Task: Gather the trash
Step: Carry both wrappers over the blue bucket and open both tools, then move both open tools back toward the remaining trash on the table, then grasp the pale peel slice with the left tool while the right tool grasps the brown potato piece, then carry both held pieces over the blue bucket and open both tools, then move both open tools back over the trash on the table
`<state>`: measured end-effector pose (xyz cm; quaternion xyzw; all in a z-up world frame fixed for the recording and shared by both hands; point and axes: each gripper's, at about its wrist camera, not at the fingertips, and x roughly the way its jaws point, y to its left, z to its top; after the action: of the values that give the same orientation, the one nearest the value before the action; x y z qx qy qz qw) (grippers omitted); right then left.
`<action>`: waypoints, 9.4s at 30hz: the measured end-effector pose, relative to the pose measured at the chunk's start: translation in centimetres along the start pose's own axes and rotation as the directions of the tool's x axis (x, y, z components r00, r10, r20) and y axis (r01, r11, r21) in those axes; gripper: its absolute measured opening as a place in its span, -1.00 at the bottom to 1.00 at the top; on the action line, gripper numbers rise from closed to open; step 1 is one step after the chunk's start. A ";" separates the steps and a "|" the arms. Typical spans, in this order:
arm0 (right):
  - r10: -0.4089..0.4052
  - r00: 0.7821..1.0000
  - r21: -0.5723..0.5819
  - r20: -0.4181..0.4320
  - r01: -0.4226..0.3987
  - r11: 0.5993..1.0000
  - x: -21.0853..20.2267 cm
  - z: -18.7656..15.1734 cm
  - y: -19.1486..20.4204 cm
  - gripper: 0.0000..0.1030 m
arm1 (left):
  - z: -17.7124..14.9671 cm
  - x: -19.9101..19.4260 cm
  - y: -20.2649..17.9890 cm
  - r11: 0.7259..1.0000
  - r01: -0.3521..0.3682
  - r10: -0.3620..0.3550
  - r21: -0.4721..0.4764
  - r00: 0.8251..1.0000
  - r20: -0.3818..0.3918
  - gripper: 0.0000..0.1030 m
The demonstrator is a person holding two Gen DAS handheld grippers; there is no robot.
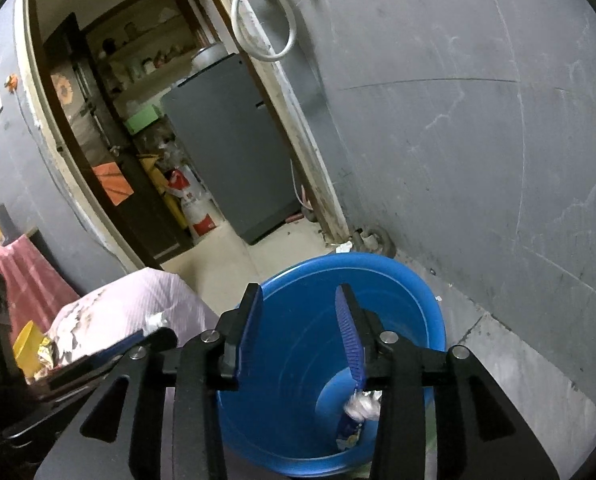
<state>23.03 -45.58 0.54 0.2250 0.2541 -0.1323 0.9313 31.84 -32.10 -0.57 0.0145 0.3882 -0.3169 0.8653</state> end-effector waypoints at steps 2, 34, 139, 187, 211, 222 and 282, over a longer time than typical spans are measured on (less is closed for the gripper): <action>-0.004 1.000 0.002 0.007 0.004 1.000 0.0 0.3 0.2 -0.20 | 0.0 0.1 0.2 1.000 0.003 -0.003 -0.013 1.000 -0.003 -0.24; 0.109 0.981 -0.112 0.159 -0.092 0.989 -1.7 0.3 5.4 0.09 | 0.6 -11.4 4.9 0.985 -0.149 0.169 -0.092 0.947 0.275 0.14; 0.256 0.791 -0.524 -0.556 -0.572 0.631 6.6 -14.8 32.5 -0.39 | -11.1 -20.9 30.5 0.787 -0.546 0.545 -0.288 0.833 -0.091 -0.50; 0.406 0.881 -0.482 0.244 -0.253 0.839 -7.0 -0.9 15.3 -0.39 | -0.5 -21.4 7.9 0.981 -0.194 0.177 -0.012 0.871 0.459 -0.51; 0.141 0.981 -0.260 0.136 -0.102 0.960 -3.0 1.0 6.3 -0.39 | 1.4 -9.1 2.6 1.000 -0.018 0.014 0.015 0.973 0.228 -0.51; 0.099 0.994 -0.185 0.050 -0.088 0.979 -0.7 1.2 3.8 -0.37 | 1.0 -5.4 0.6 0.998 0.016 -0.023 0.055 0.992 0.126 -0.50; 0.414 0.858 -0.375 0.304 -0.291 0.880 -5.5 -1.1 16.4 1.00 | -5.6 -24.3 13.2 0.867 -0.385 0.495 -0.316 0.733 0.467 0.88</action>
<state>23.85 -30.13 8.41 0.0870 0.0428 0.0445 0.9943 23.40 -6.95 9.17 -0.0681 0.1469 -0.0529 0.9854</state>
